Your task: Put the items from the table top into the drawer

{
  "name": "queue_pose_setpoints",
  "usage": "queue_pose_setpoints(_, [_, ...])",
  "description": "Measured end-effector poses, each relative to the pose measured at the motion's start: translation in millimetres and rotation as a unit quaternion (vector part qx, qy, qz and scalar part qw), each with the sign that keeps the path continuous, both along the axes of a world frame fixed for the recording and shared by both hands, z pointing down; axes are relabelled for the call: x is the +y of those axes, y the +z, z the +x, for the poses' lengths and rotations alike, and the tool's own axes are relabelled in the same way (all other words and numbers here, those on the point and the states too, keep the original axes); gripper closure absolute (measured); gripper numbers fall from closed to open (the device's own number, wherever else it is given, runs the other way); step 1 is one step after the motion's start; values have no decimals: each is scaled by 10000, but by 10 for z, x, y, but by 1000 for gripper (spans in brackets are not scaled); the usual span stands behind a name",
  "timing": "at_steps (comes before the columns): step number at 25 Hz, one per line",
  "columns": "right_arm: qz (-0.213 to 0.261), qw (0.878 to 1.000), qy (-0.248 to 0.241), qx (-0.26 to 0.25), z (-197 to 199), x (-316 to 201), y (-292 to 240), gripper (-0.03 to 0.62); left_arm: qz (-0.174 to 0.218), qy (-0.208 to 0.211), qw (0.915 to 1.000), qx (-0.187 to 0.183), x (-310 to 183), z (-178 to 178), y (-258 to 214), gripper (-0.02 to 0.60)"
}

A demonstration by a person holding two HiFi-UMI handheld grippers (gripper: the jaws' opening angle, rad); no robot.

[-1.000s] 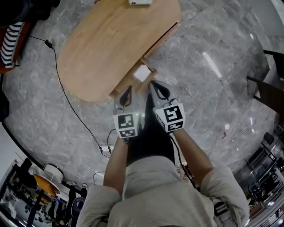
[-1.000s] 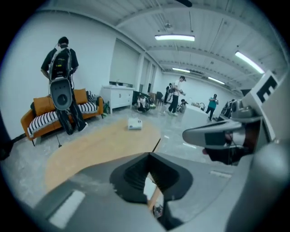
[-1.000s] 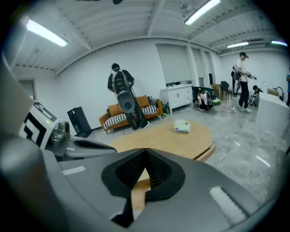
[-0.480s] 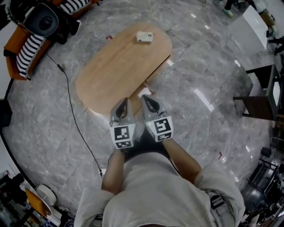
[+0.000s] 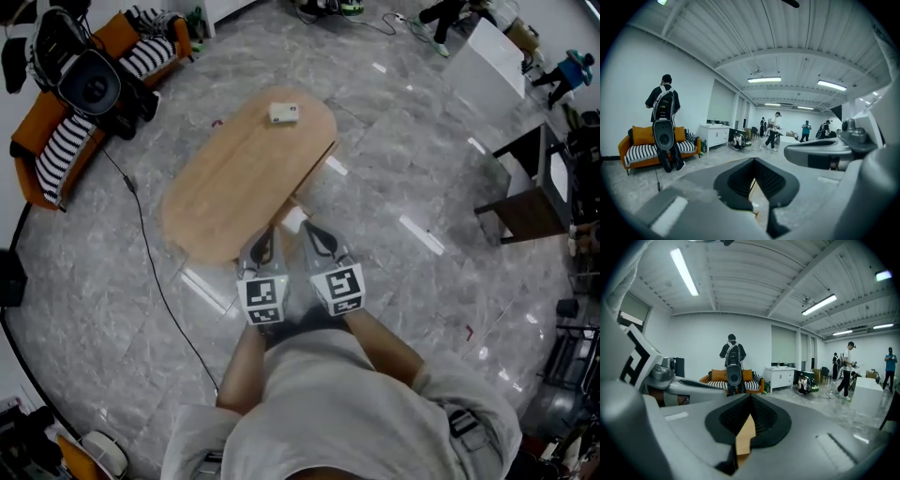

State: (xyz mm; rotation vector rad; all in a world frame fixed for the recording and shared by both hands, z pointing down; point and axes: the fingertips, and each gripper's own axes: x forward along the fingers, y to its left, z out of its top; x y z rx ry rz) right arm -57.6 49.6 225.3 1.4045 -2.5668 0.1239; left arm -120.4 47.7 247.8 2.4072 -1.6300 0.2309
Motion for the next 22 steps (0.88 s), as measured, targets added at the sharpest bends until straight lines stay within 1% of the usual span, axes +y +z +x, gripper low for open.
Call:
queue_pose_setpoints(2, [143, 9999, -5, 88, 122, -3, -132, 587, 175, 14, 9998, 7, -20, 117, -155, 561])
queue_pose_setpoints(5, [324, 9993, -76, 161, 308, 19, -335, 588, 401, -92, 9991, 51, -41, 270, -389, 561])
queue_pose_setpoints(8, [514, 9984, -110, 225, 587, 126, -538, 588, 550, -146, 9983, 138, 7, 524, -562, 561])
queue_pose_setpoints(13, [699, 9975, -115, 79, 1046, 194, -679, 588, 629, -135, 9978, 169, 58, 1025, -661, 561])
queue_pose_setpoints(17, [726, 9972, -147, 53, 1261, 252, -722, 588, 677, -38, 9974, 237, 81, 1332, -716, 561])
queue_pose_setpoints(22, [799, 9967, -136, -61, 1514, 283, -737, 588, 790, 24, 9969, 36, 129, 1583, -752, 561])
